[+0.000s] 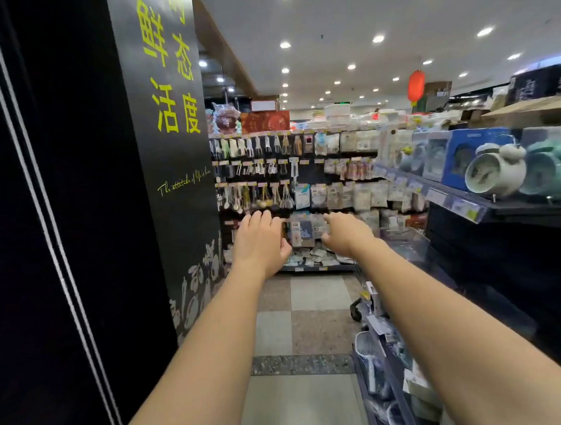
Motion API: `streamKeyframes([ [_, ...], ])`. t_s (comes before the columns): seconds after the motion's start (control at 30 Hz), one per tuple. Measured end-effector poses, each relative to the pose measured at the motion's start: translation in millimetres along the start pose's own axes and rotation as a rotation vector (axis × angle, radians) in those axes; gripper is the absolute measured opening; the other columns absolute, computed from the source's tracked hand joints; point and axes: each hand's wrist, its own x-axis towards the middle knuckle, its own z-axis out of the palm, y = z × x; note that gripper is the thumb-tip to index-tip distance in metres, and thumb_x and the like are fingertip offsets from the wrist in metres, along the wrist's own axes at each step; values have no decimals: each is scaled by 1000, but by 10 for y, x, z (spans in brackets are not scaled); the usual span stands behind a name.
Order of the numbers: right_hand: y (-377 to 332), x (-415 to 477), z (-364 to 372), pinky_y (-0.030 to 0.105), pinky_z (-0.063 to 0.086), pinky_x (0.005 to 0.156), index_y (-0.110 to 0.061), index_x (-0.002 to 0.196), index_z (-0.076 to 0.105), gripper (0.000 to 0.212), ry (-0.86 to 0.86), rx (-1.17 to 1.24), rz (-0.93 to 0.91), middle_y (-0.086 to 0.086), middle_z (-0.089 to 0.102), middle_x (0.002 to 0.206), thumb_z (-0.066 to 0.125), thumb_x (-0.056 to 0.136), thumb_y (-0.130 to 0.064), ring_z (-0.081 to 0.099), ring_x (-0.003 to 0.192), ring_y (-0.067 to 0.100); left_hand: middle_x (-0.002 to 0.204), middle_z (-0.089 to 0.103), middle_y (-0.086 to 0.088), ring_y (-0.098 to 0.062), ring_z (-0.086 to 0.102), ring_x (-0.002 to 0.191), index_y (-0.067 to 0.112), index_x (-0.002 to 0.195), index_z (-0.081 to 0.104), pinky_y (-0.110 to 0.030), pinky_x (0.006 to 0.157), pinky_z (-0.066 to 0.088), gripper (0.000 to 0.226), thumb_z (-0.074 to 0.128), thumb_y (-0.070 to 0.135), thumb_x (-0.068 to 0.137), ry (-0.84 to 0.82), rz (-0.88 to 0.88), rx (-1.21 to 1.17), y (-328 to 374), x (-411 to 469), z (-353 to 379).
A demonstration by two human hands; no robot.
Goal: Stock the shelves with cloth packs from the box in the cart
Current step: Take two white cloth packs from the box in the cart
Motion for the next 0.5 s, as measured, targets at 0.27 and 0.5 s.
streamKeyframes([
  [0.27, 539, 760, 1275, 42, 52, 91, -9, 133, 53, 41, -179, -122, 16, 15, 57, 133, 55, 96, -27, 57, 117, 34, 118, 62, -5, -26, 55, 115, 16, 116, 64, -41, 106, 41, 39, 47, 42, 93, -128, 4, -4, -154, 645, 1478],
  [0.5, 1327, 1951, 2313, 45, 48, 102, -7, 140, 48, 49, -285, -76, 42, 15, 52, 143, 54, 96, -28, 47, 134, 34, 116, 65, -6, -27, 60, 110, 14, 121, 63, -41, 97, 48, 44, 45, 41, 91, -315, -13, -73, 0, 1458, 2933],
])
